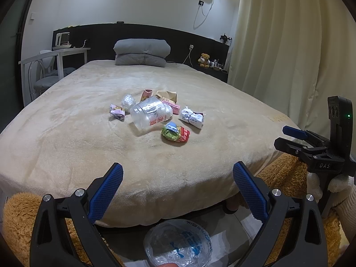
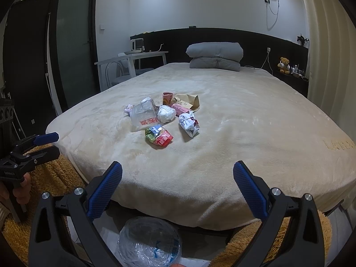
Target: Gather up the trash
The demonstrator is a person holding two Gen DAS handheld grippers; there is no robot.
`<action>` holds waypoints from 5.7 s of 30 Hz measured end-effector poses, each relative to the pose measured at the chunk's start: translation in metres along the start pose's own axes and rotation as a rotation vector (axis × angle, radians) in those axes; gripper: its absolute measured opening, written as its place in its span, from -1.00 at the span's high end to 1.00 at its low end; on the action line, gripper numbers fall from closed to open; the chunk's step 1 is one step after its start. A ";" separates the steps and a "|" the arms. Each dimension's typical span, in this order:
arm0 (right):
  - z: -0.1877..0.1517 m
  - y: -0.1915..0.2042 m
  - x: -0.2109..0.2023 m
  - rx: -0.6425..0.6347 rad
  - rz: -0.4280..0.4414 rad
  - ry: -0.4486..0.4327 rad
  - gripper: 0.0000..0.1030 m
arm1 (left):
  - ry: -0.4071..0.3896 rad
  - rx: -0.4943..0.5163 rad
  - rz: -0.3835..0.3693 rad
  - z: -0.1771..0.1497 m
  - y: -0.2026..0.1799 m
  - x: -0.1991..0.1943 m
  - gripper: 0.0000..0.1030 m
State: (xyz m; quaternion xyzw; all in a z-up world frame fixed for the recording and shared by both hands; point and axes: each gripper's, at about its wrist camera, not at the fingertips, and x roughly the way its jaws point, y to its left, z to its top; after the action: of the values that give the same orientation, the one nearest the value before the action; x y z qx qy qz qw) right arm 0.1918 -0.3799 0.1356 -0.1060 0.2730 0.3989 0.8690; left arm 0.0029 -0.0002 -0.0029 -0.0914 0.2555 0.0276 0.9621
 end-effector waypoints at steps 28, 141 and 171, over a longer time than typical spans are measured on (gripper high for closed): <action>-0.002 0.001 0.002 -0.006 -0.002 0.001 -0.92 | -0.007 0.003 0.001 0.005 -0.005 -0.011 -0.88; 0.089 -0.034 0.197 0.021 0.157 0.290 0.25 | 0.250 -0.465 -0.129 0.110 0.089 0.174 -0.58; -0.004 0.002 0.066 0.159 0.175 0.215 0.25 | 0.115 -0.308 -0.184 0.001 0.017 0.044 -0.58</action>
State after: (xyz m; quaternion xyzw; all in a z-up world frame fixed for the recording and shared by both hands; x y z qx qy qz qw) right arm 0.2237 -0.3379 0.0950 -0.0547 0.4031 0.4367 0.8024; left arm 0.0394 0.0164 -0.0267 -0.2621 0.2932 -0.0270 0.9190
